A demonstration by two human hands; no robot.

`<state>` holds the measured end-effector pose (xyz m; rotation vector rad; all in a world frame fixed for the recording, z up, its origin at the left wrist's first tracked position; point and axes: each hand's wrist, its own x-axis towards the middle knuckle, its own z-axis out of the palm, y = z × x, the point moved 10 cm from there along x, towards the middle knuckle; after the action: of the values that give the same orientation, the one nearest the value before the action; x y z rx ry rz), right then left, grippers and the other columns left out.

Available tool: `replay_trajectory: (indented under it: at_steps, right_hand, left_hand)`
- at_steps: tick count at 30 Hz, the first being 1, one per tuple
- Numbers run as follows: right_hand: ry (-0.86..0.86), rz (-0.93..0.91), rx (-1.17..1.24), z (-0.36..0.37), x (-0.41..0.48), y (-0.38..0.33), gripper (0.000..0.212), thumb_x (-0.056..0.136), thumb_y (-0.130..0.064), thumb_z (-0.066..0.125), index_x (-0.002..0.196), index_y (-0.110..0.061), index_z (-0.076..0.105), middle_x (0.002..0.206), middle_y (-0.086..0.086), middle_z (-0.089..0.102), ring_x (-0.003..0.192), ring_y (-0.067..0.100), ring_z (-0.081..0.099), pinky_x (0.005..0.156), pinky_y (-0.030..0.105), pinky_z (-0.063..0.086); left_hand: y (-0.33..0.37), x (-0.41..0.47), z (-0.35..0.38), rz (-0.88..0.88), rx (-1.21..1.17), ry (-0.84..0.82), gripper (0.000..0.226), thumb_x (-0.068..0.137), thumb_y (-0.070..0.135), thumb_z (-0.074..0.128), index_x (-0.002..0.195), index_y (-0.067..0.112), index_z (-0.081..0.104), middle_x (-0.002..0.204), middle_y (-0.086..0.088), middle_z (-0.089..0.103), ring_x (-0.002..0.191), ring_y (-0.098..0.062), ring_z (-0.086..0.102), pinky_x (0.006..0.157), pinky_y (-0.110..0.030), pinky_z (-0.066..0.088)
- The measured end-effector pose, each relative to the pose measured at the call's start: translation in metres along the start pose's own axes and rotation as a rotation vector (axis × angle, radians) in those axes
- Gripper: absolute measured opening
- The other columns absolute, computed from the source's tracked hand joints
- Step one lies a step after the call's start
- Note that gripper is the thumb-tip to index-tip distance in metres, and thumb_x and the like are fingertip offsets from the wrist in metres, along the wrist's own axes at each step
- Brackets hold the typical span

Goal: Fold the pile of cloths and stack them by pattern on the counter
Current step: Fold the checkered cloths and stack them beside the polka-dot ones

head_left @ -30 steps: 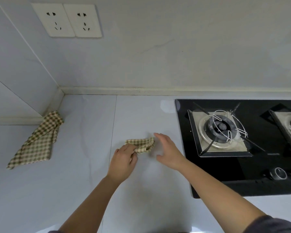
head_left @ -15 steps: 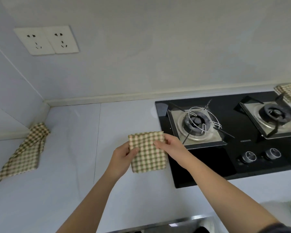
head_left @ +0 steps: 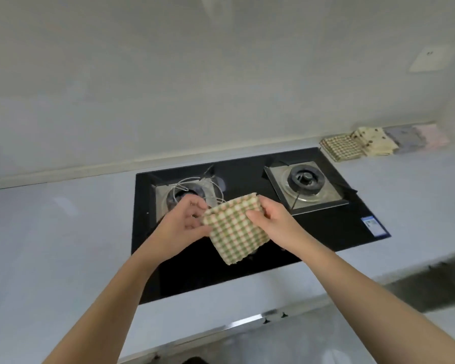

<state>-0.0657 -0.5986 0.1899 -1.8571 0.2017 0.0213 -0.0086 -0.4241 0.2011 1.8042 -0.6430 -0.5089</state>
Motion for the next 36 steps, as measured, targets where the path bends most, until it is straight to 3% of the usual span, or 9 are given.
replay_trajectory:
  at_steps: [4, 8, 12, 15, 17, 20, 23, 30, 36]
  right_hand:
    - [0.030, -0.005, -0.081, -0.093, -0.027, 0.014, 0.018, 0.098, -0.024, 0.052, 0.113, -0.019, 0.062, 0.107, -0.001, 0.069, 0.101, 0.013, 0.065, 0.095, 0.042, 0.051]
    - [0.090, -0.017, -0.047, -0.158, -0.041, 0.027, 0.021, 0.100, -0.026, 0.049, 0.117, -0.021, 0.060, 0.107, -0.006, 0.068, 0.100, 0.006, 0.064, 0.091, 0.029, 0.051]
    - [0.219, -0.028, -0.039, -0.230, -0.045, 0.042, 0.015, 0.100, -0.024, 0.047, 0.103, -0.023, 0.062, 0.096, -0.006, 0.068, 0.090, 0.006, 0.064, 0.080, 0.024, 0.052]
    - [0.235, -0.027, -0.061, -0.282, -0.039, 0.055, 0.017, 0.101, -0.023, 0.046, 0.096, -0.021, 0.062, 0.082, -0.011, 0.066, 0.079, 0.005, 0.062, 0.073, 0.024, 0.050]
    - [0.264, -0.032, -0.081, -0.316, -0.032, 0.062, 0.022, 0.101, -0.023, 0.046, 0.089, -0.010, 0.059, 0.071, -0.006, 0.057, 0.068, 0.007, 0.054, 0.065, 0.026, 0.045]
    - [0.278, -0.004, -0.094, -0.365, -0.021, 0.076, 0.029, 0.101, -0.023, 0.047, 0.078, -0.005, 0.051, 0.065, -0.007, 0.046, 0.061, 0.006, 0.045, 0.059, 0.021, 0.038]
    - [0.315, 0.015, -0.107, -0.414, -0.013, 0.095, 0.031, 0.100, -0.021, 0.048, 0.071, -0.011, 0.045, 0.060, -0.012, 0.040, 0.057, 0.005, 0.039, 0.055, 0.018, 0.035]
    - [0.352, 0.009, -0.077, -0.480, 0.017, 0.132, 0.031, 0.100, -0.017, 0.047, 0.070, -0.012, 0.047, 0.056, -0.015, 0.041, 0.054, 0.005, 0.038, 0.053, 0.020, 0.033]
    - [0.369, 0.109, -0.031, -0.549, 0.076, 0.195, 0.034, 0.100, -0.031, 0.046, 0.073, -0.011, 0.043, 0.063, -0.002, 0.039, 0.058, 0.010, 0.039, 0.052, 0.021, 0.031]
  left_hand:
    - [0.052, 0.039, 0.098, 0.054, 0.165, -0.307, 0.025, 0.081, 0.014, 0.075, 0.097, 0.025, 0.059, 0.097, -0.003, 0.065, 0.078, -0.036, 0.061, 0.079, -0.046, 0.052]
    - [0.090, 0.081, 0.162, 0.131, 0.292, -0.364, 0.023, 0.084, 0.014, 0.071, 0.097, 0.023, 0.055, 0.097, -0.001, 0.062, 0.064, -0.019, 0.058, 0.076, -0.046, 0.053]
    - [0.103, 0.130, 0.218, 0.106, 0.268, -0.487, 0.016, 0.086, 0.025, 0.070, 0.098, 0.020, 0.061, 0.096, -0.009, 0.066, 0.073, -0.037, 0.063, 0.071, -0.049, 0.052]
    - [0.108, 0.163, 0.274, 0.009, 0.156, -0.724, 0.028, 0.090, 0.017, 0.066, 0.117, 0.020, 0.060, 0.105, 0.007, 0.068, 0.080, -0.016, 0.066, 0.076, -0.031, 0.052]
    - [0.117, 0.180, 0.311, -0.021, 0.195, -0.877, 0.032, 0.092, 0.016, 0.063, 0.124, 0.017, 0.058, 0.096, 0.021, 0.067, 0.077, -0.004, 0.064, 0.079, -0.023, 0.050]
    - [0.121, 0.209, 0.358, -0.021, 0.330, -1.060, 0.017, 0.094, 0.019, 0.060, 0.098, 0.034, 0.069, 0.081, 0.021, 0.063, 0.073, -0.008, 0.063, 0.088, -0.028, 0.051]
    - [0.125, 0.240, 0.385, -0.122, 0.340, -1.183, 0.021, 0.094, 0.026, 0.061, 0.093, 0.047, 0.066, 0.098, 0.018, 0.069, 0.086, -0.008, 0.067, 0.102, -0.037, 0.046]
    - [0.106, 0.320, 0.434, -0.283, 0.449, -1.104, 0.010, 0.090, 0.034, 0.064, 0.099, 0.030, 0.063, 0.098, 0.011, 0.071, 0.096, -0.020, 0.070, 0.087, -0.027, 0.054]
    - [0.093, 0.398, 0.453, -0.335, -0.136, -0.623, 0.040, 0.087, 0.019, 0.069, 0.124, 0.013, 0.055, 0.113, -0.005, 0.070, 0.101, -0.022, 0.068, 0.090, -0.035, 0.054]
